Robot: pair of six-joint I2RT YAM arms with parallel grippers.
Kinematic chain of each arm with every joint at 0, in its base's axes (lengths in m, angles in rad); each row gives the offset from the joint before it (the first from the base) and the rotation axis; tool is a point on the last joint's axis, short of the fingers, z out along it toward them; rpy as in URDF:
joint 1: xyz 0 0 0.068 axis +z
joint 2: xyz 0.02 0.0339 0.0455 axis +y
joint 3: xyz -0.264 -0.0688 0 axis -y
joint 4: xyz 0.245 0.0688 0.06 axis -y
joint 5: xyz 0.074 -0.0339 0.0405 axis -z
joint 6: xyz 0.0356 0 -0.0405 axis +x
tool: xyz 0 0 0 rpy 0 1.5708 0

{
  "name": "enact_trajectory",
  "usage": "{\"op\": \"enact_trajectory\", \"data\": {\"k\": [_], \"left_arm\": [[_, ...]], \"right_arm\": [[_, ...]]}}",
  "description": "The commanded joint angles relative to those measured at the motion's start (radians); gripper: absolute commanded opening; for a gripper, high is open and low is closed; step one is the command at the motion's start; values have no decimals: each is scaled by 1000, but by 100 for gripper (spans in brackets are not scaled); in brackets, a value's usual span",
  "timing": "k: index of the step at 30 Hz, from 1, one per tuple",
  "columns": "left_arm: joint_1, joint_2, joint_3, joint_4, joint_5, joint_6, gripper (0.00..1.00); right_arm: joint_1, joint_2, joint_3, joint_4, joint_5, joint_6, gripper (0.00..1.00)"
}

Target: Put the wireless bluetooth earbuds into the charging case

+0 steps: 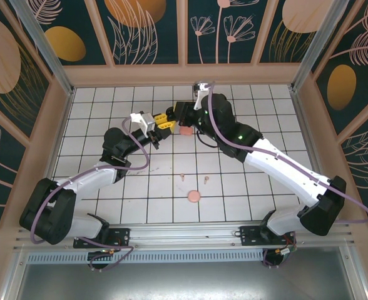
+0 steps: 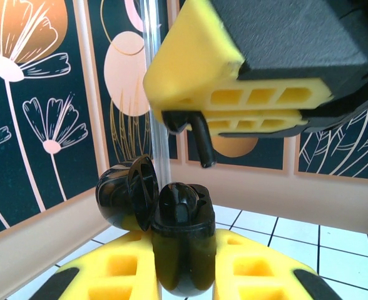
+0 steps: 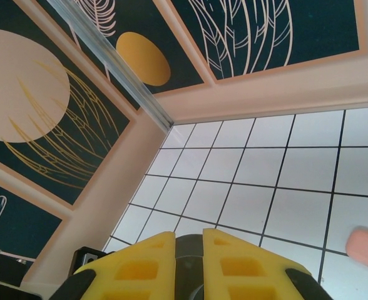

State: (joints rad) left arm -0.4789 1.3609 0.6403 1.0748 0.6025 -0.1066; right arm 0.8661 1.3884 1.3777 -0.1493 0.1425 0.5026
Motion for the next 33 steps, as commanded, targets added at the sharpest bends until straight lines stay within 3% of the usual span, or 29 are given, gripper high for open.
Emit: {"op": "enact_trajectory", "data": {"k": [1,20,33], "left_arm": [[-6,-28,25,6,21,4,0],[-6,-45,20,8,20,-3,0],[-6,-44,21,17,9,-1,0]], "right_arm": [[7,14,-19,50,25,-6,14],[24,30,-59,53,22,-10,13],[77,-1,-148,42,99,-35,13]]}}
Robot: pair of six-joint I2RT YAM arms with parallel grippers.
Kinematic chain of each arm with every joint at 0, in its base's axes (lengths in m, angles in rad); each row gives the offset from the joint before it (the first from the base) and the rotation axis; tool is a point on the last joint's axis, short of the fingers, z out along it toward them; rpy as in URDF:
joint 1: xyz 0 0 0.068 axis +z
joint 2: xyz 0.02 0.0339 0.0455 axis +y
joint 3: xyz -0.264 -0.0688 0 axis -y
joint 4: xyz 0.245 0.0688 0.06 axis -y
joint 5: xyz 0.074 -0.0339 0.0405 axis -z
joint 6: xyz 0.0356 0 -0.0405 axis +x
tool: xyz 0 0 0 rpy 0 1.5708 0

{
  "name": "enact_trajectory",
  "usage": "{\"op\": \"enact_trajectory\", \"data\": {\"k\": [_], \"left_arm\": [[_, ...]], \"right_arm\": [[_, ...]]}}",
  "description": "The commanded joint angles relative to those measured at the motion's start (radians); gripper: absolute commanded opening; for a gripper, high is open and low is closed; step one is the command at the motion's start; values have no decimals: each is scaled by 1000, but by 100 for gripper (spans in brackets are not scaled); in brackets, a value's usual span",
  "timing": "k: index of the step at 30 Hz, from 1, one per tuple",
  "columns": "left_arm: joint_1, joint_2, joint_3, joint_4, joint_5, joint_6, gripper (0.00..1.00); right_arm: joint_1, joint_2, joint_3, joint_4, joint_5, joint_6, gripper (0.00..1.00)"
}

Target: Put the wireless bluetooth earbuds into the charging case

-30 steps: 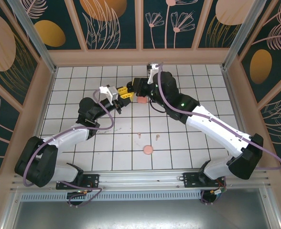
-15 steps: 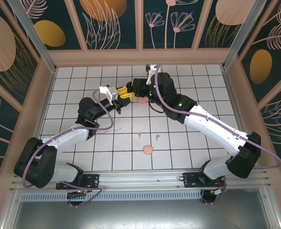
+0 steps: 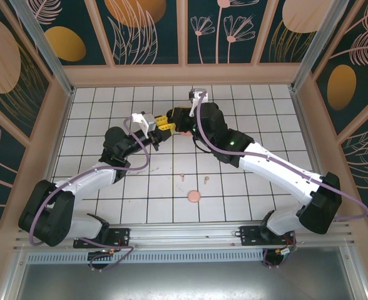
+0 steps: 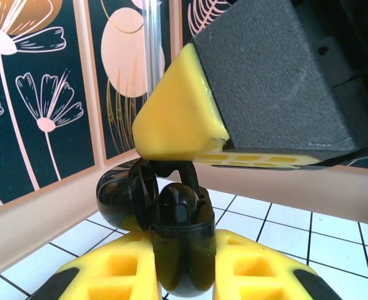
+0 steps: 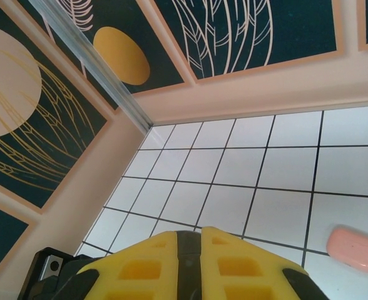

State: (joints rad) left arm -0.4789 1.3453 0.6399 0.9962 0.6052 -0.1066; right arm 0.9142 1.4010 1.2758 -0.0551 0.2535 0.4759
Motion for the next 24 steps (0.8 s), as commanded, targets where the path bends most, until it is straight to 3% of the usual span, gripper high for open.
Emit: {"op": "enact_trajectory", "data": {"k": [1,9,12,17,21,24], "left_arm": [[-6,-28,21,98,3,1,0],[-6,-47,-3,162,-13,-13,0],[-6,-49,-2,157,-7,-20,0],[-7,-49,-5,144,3,-22,0],[-7,-46,-17,143,4,-25,0],[-7,-51,-32,140,6,-24,0]], "right_arm": [[28,-18,-53,-55,-2,0,13],[18,-45,-69,-39,-32,62,14],[16,-46,-46,-49,-42,65,23],[-17,-76,29,-72,-39,76,49],[-42,-137,65,-74,-57,76,60],[-67,-177,85,-109,-83,82,63]]}}
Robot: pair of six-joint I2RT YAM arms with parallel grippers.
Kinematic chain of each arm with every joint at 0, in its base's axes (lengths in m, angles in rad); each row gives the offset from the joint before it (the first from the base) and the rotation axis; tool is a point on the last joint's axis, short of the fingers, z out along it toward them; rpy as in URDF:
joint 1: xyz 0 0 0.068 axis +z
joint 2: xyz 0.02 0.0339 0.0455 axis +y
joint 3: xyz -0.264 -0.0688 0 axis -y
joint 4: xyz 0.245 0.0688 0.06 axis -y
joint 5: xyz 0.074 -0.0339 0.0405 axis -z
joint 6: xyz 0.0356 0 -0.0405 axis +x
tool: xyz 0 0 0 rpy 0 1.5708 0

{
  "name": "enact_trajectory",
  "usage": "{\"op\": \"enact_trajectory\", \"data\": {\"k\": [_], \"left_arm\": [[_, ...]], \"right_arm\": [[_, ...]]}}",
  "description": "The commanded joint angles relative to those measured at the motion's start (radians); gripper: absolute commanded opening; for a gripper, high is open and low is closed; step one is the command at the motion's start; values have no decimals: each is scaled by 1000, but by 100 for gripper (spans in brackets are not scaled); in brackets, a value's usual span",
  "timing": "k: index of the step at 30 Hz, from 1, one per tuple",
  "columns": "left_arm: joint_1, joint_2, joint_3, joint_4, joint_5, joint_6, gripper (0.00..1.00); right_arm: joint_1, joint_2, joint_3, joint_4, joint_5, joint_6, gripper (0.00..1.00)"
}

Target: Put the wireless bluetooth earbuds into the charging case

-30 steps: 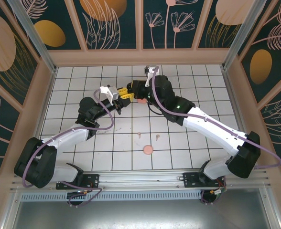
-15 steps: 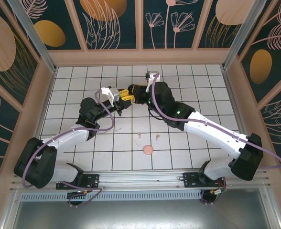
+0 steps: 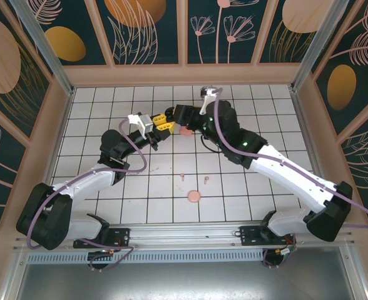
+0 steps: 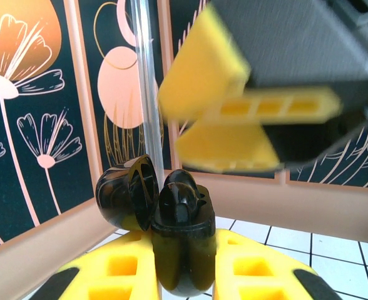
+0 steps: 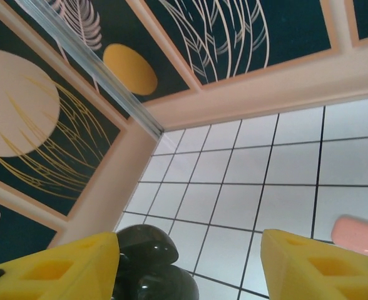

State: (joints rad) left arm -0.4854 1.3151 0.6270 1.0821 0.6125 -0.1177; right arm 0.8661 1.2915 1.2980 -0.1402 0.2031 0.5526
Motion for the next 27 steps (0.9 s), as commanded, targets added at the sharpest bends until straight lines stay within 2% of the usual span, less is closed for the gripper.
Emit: {"op": "enact_trajectory", "data": {"k": [1,5,9,12,14,19,23,27], "left_arm": [[-1,-24,-24,51,1,-13,0],[-1,-38,-38,18,13,2,0],[-1,-48,-33,-63,50,43,0],[-2,-46,-19,-120,90,58,0],[-4,-45,-9,-148,109,63,0],[-13,-47,-1,-169,117,77,0],[-16,-44,5,-168,118,76,0],[-16,-37,13,-165,113,77,0]], "right_arm": [[-33,-77,69,-35,-50,7,63],[-111,-53,134,-135,-154,2,63],[-182,74,301,-319,-297,-52,57],[-195,203,463,-466,-353,-112,48],[-198,282,554,-545,-376,-143,38],[-205,444,721,-679,-416,-189,19],[-207,513,773,-737,-441,-207,15],[-197,522,733,-761,-497,-219,12]]}}
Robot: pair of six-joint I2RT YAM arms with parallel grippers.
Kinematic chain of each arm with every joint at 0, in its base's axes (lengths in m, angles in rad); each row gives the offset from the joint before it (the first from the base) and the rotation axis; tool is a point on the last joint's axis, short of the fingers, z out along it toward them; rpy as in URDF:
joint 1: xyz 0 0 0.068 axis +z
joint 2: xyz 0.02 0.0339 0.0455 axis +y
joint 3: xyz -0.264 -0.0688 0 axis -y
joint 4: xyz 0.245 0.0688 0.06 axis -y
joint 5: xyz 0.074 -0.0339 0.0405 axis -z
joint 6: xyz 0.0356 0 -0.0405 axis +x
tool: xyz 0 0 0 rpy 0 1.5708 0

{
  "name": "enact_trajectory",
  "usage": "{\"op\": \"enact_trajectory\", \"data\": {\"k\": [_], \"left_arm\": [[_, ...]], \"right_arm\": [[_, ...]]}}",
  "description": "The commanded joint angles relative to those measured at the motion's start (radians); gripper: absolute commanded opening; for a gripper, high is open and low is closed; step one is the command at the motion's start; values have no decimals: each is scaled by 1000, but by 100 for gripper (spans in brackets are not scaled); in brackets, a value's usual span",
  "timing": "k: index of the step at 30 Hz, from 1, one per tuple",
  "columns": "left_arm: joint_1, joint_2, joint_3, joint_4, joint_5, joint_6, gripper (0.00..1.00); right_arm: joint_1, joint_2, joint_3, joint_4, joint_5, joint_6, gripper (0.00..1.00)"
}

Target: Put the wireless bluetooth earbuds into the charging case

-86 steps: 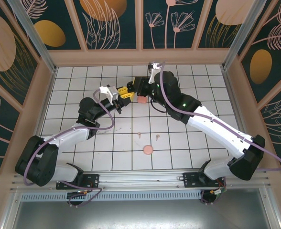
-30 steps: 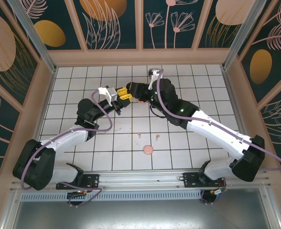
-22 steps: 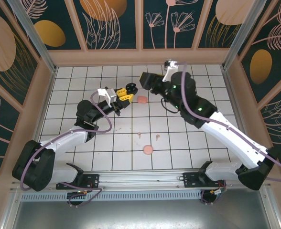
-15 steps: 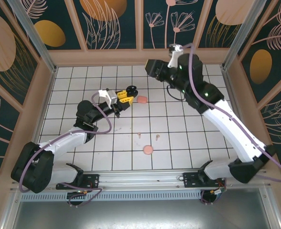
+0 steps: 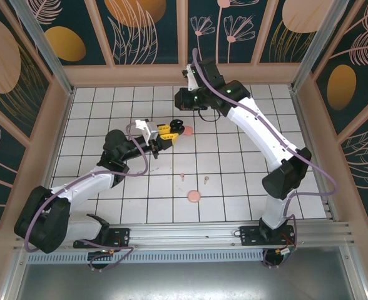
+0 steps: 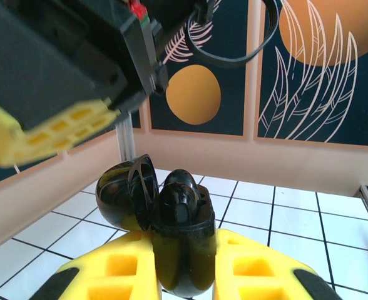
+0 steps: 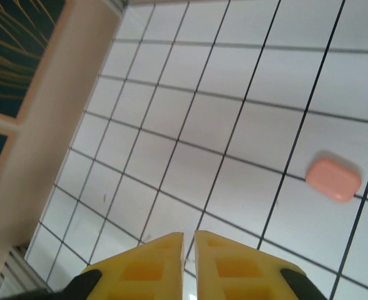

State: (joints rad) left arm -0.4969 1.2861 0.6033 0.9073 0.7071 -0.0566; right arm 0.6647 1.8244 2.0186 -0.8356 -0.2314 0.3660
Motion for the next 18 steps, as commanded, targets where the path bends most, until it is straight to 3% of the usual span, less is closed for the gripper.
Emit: {"op": "enact_trajectory", "data": {"k": [1,11,16,18], "left_arm": [[-5,-4,40,13,17,16,0],[-5,64,66,90,-20,-26,0],[-6,91,60,146,-30,-78,0],[-6,96,57,141,-44,-95,0]], "right_arm": [[13,-19,-13,-67,-69,-37,12],[95,-293,-371,39,-55,33,3],[24,-467,-511,160,78,159,8],[-18,-541,-586,221,130,211,14]]}}
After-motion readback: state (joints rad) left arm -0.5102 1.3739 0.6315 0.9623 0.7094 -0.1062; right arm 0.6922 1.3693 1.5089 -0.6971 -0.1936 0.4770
